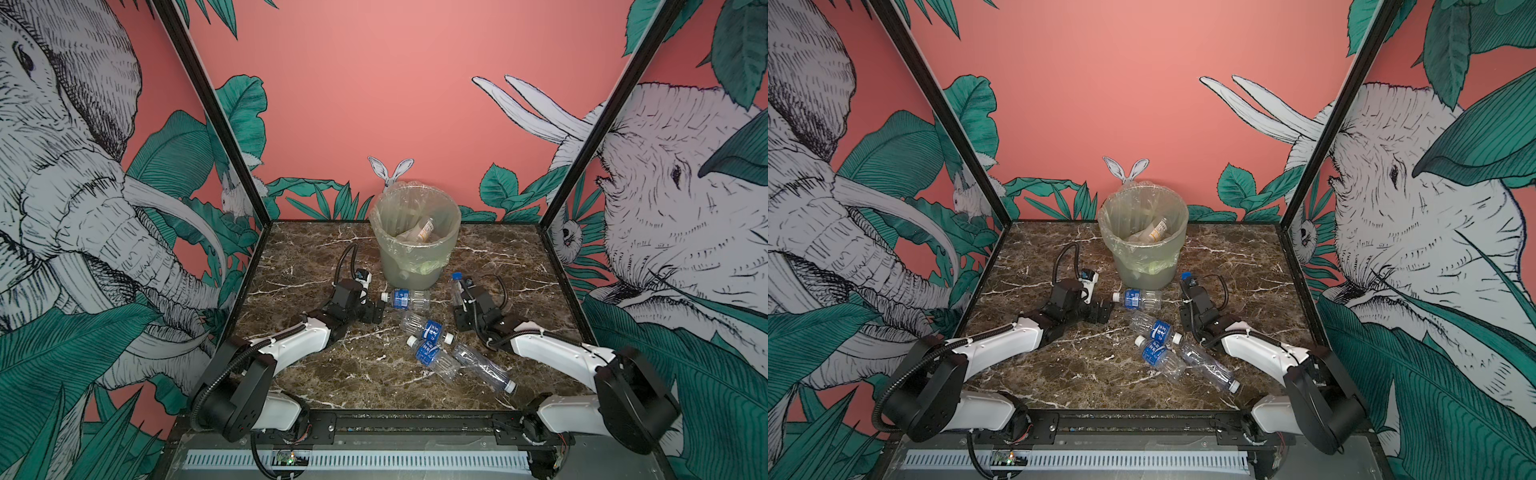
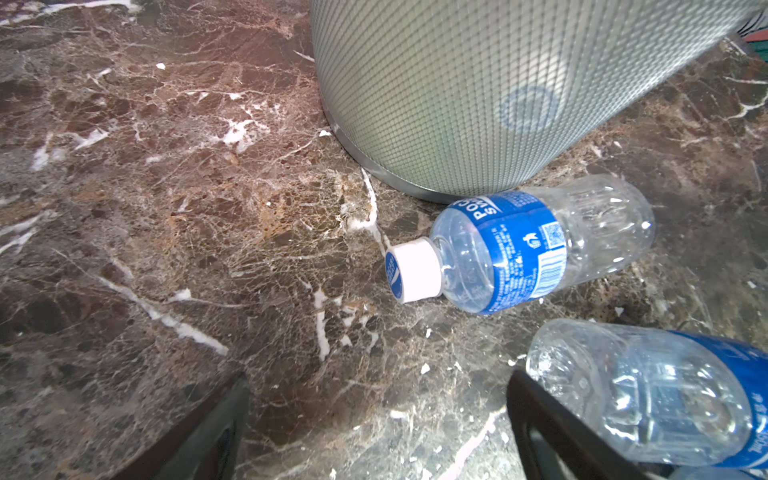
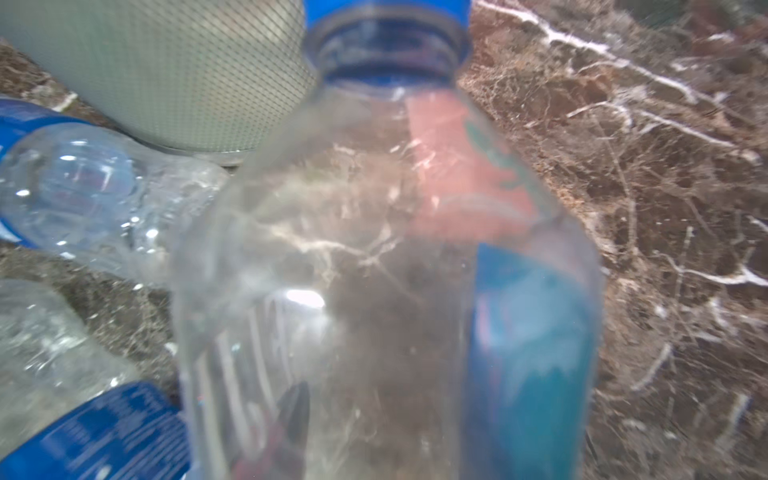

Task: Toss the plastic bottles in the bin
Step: 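Lift the blue-capped bottle with the right gripper and raise it over the bin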

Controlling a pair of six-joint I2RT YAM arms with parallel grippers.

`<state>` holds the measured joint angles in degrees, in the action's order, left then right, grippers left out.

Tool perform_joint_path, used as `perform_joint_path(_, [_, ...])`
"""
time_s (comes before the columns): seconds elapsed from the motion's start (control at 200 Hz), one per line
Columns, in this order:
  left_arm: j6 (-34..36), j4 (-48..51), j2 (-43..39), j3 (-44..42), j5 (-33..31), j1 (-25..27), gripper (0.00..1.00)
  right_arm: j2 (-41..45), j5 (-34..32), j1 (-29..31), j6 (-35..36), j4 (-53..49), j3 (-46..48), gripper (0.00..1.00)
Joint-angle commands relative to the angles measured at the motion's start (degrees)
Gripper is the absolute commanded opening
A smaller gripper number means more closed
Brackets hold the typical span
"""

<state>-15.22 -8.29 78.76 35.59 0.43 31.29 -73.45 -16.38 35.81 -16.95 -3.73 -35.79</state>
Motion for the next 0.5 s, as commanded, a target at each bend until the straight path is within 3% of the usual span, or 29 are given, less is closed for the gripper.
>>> perform_joint_path(0.0, [-0.69, -1.37, -0.12, 0.28, 0.74, -0.44, 0.97, 4.37, -4.42, 1.98, 0.15, 2.24, 1.57, 0.54])
perform_joint_path(0.495, [-1.3, -3.31, 0.2, -0.57, 1.76, -0.79, 0.97, 18.91, -14.18, 14.53, -0.87, 2.31, 9.15, 0.54])
